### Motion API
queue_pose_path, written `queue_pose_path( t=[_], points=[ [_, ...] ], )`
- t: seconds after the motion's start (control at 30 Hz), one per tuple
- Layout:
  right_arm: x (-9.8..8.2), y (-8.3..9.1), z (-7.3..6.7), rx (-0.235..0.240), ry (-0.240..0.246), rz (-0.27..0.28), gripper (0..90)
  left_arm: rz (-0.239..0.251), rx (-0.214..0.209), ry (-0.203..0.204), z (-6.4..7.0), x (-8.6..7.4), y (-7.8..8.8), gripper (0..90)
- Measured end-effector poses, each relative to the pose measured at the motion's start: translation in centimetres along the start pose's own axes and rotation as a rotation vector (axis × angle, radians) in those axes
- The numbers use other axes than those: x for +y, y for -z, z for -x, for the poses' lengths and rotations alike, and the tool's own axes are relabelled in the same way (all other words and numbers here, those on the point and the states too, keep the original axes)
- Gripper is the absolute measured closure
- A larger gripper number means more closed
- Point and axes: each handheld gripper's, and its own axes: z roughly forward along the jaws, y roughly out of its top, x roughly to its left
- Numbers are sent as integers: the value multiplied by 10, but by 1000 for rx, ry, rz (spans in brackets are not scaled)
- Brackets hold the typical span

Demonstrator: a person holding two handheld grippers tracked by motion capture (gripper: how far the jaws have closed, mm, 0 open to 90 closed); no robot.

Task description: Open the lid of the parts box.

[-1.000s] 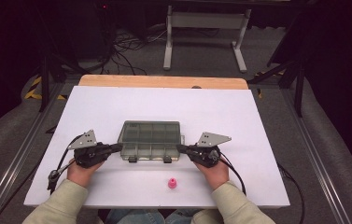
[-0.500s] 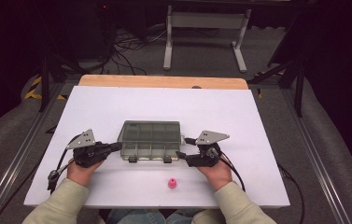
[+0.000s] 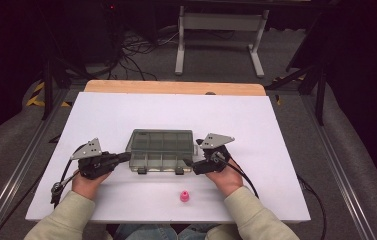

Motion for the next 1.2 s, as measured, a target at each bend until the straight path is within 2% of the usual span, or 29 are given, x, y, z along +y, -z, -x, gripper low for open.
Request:
queue_pose_path(
  t=[0.93, 1.2],
  points=[
    [17, 3, 5, -28, 30, 37, 185, 10, -8, -2, 1, 1, 1, 896],
    [28, 5, 11, -22, 35, 52, 198, -5, -8, -26, 9, 0, 7, 826]
  ],
)
